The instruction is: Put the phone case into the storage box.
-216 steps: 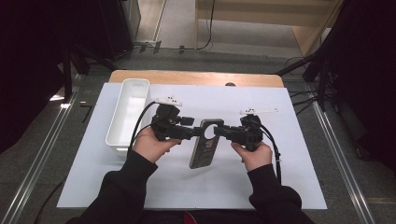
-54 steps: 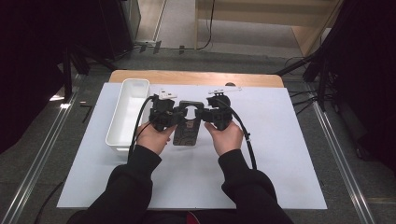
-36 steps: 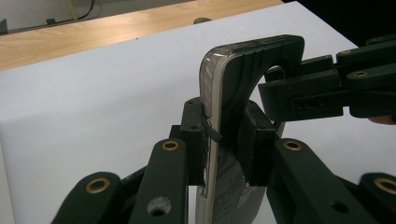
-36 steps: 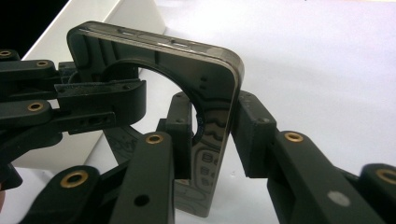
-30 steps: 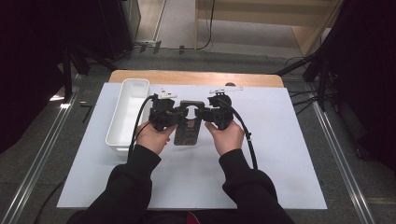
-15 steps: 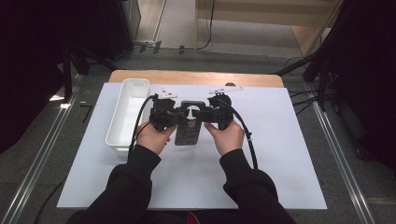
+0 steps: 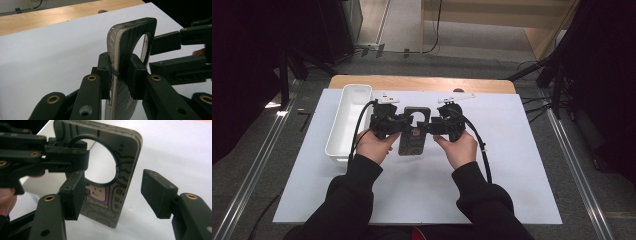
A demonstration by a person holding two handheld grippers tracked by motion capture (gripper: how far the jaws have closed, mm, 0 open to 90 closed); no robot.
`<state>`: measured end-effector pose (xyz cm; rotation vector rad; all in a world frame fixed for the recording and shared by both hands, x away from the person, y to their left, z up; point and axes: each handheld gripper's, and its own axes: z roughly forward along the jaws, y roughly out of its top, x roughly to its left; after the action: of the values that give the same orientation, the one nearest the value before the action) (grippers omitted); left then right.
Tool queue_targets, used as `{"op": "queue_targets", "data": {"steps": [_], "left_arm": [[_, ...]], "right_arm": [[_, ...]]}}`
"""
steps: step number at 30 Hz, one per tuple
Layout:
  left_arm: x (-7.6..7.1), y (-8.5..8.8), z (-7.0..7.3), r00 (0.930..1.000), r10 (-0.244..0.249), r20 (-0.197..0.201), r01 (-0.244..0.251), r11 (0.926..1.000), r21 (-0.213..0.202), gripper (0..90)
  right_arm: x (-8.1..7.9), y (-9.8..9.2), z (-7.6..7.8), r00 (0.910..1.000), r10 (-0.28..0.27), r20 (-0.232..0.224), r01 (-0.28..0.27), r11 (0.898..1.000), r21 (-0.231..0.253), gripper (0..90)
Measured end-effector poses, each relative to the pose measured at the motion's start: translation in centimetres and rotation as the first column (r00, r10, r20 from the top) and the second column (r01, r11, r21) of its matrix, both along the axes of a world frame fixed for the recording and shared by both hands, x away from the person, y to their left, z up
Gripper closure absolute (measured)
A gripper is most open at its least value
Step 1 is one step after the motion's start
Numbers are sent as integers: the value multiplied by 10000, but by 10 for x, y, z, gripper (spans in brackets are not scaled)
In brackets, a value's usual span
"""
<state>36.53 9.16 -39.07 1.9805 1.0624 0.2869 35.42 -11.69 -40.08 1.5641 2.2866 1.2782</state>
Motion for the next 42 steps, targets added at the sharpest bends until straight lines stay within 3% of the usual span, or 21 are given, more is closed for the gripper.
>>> {"op": "queue_targets", "data": {"steps": [14, 17, 23, 42], "left_arm": [[0, 14, 6, 10000, 16, -59, -18, 9996, -283, 748], [0, 16, 7, 9999, -82, -107, 78, 9990, -432, 748], [-2, 19, 8, 9999, -131, -74, 127, 9985, -541, 748], [-7, 30, 12, 9989, -466, -58, 460, 9960, -769, 746]], "right_arm": [[-8, -18, -9, 9975, 645, 297, -642, 9979, -81, 318], [-9, -20, -11, 9960, 844, 290, -851, 9961, 236, 316], [-12, -22, -13, 9943, 1020, 306, -1029, 9942, 300, 315], [-36, -33, -21, 9709, 2355, 437, -2374, 9703, 473, 294]]}}
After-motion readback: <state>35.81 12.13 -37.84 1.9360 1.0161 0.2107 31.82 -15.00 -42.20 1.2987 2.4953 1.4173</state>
